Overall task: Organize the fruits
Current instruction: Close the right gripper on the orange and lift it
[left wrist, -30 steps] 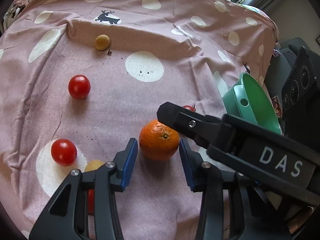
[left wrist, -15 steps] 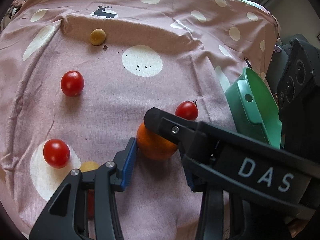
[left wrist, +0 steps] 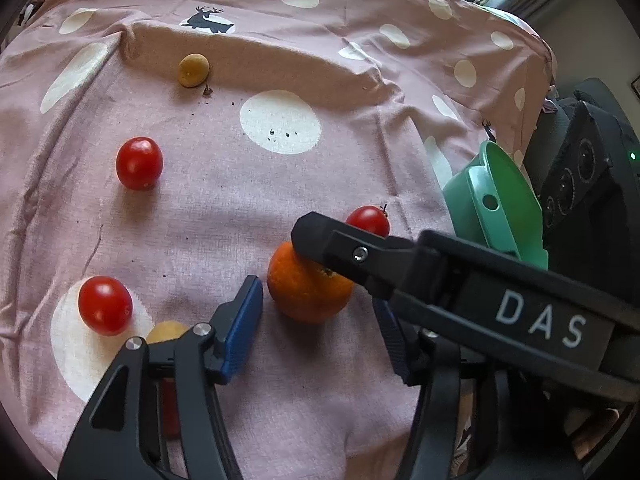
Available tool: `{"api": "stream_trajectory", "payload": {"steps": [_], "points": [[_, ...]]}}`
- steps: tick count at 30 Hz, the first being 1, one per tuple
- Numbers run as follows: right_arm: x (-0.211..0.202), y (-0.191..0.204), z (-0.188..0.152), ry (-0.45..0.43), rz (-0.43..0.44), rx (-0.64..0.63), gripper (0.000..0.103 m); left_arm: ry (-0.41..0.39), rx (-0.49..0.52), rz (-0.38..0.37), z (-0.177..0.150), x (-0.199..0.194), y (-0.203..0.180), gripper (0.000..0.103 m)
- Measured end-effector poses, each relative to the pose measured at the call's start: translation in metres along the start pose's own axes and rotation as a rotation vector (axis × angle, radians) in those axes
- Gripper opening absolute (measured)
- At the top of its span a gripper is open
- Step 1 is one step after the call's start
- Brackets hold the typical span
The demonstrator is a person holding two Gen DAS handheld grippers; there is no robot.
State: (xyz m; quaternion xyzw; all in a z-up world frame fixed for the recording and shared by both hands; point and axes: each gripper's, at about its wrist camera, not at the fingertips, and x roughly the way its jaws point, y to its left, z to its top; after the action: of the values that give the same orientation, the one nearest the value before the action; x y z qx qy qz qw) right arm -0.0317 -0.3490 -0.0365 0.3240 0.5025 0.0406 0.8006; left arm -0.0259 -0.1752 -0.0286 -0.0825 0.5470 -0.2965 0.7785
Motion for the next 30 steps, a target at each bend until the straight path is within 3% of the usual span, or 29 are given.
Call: {"api": "stream_trajectory", "payload": {"steps": [12,14,16,23,30], "points": [[-0.0024,-0.001,0.0002,-0.004,-0.004,0.005,0.042,-0.017,-0.002,0.008,-0.0011,0.0005,-0.0017,0.059],[-0.0022,-0.0021,0.0001,-0.001,-0.003,0.008,0.042,-0.035,0.012,0.024,-0.0018,0.0,-0.002,0.062],[-0.0011,-0.002,-0.0001,0.002,-0.005,0.009,0.042,-0.061,0.028,0.071,-0.0014,-0.0006,-0.0011,0.072],[-0.0021,-0.0008,-0.0009,-0.001,-0.011,0.004,0.042,-0.057,0.016,0.079,-0.0007,-0.0004,0.0017,0.072],[0.0019,0.002,-0.0015,0.017,-0.008,0.0,0.042,-0.046,0.007,0.073,-0.0027,-0.0028,0.001,0.062]]}}
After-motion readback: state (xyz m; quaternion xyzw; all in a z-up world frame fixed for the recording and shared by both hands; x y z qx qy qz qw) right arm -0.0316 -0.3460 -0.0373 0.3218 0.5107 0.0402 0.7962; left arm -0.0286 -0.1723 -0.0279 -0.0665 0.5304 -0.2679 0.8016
